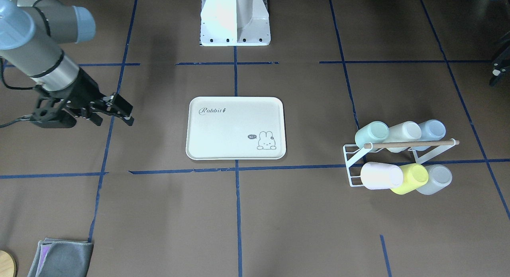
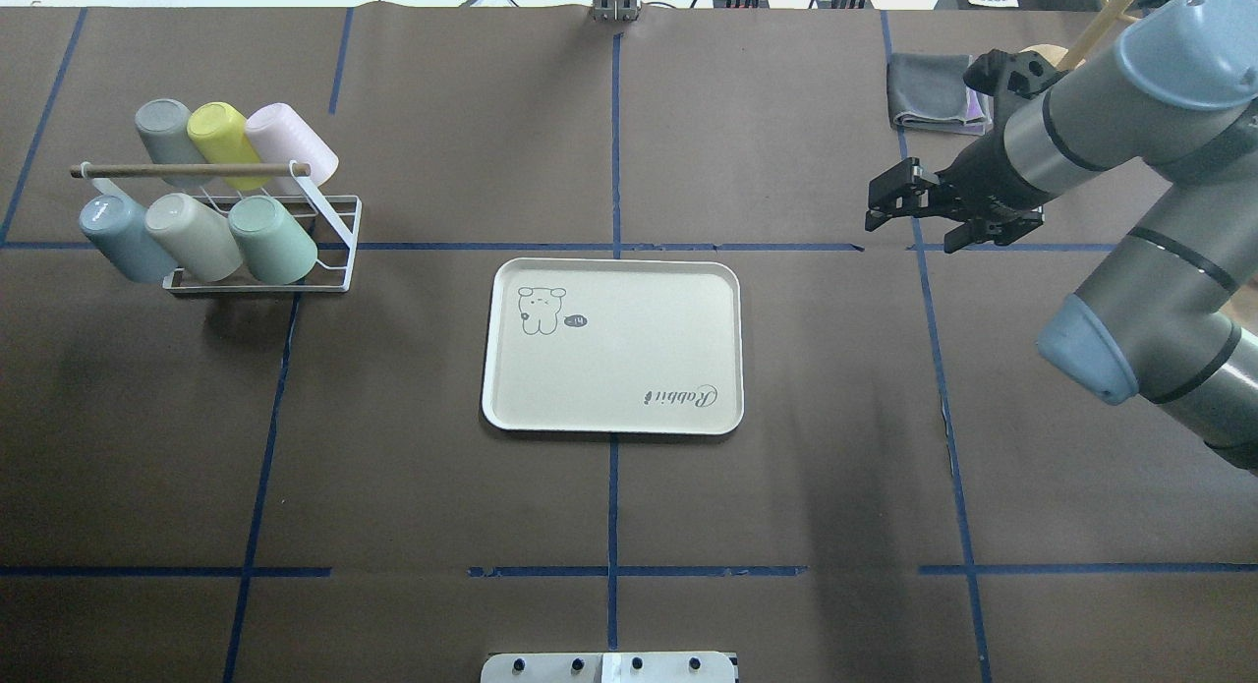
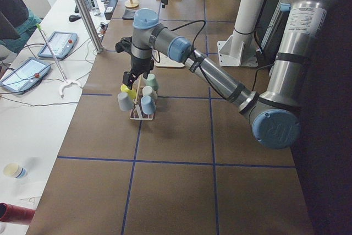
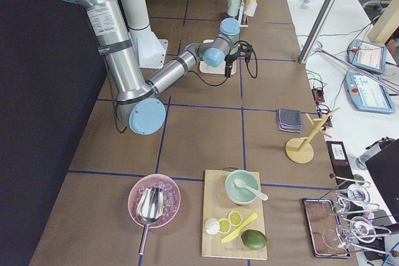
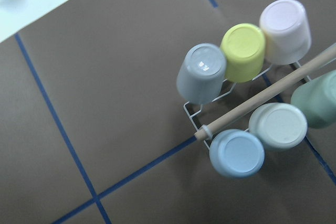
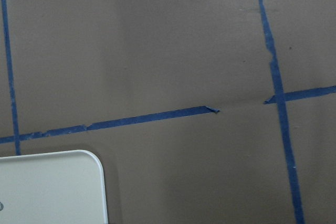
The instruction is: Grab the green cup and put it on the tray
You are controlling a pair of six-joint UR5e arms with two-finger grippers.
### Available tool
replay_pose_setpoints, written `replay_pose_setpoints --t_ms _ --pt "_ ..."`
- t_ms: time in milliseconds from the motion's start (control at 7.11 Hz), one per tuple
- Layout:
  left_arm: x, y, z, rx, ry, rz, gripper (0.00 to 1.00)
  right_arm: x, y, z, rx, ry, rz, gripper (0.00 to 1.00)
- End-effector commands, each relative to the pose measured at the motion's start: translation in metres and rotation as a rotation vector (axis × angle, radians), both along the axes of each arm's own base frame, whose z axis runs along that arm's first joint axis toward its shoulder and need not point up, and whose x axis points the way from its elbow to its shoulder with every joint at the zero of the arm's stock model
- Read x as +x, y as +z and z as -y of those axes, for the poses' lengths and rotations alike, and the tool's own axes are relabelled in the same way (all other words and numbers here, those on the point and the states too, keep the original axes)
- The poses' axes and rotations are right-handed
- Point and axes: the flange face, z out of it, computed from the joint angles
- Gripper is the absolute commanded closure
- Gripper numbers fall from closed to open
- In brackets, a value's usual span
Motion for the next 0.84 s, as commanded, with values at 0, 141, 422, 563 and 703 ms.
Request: replay_pose_setpoints --t_ms 0,141,422,563,703 --pt "0.075 -0.044 -0.031 0.206 0.079 0.229 0.00 0.058 0.048 0.005 0.060 -0.031 -0.046 0.00" --pt "0.095 -0.065 -0.056 0.276 0.203 0.441 0.00 0.081 0.064 0.008 0.069 -0.049 -0.084 0.00" --pt "0.130 -0.119 -0.080 0.360 0.352 0.733 0.00 0.086 0.075 0.009 0.061 -0.086 -0.123 0.00" --pt "0.174 -0.122 -0.096 0.428 0.418 0.856 0.00 0.087 0.080 0.008 0.057 -0.089 -0.127 0.00" --pt "0.206 -0.120 -0.111 0.481 0.469 0.955 0.00 0.088 0.083 0.007 0.052 -0.090 -0.130 0.00"
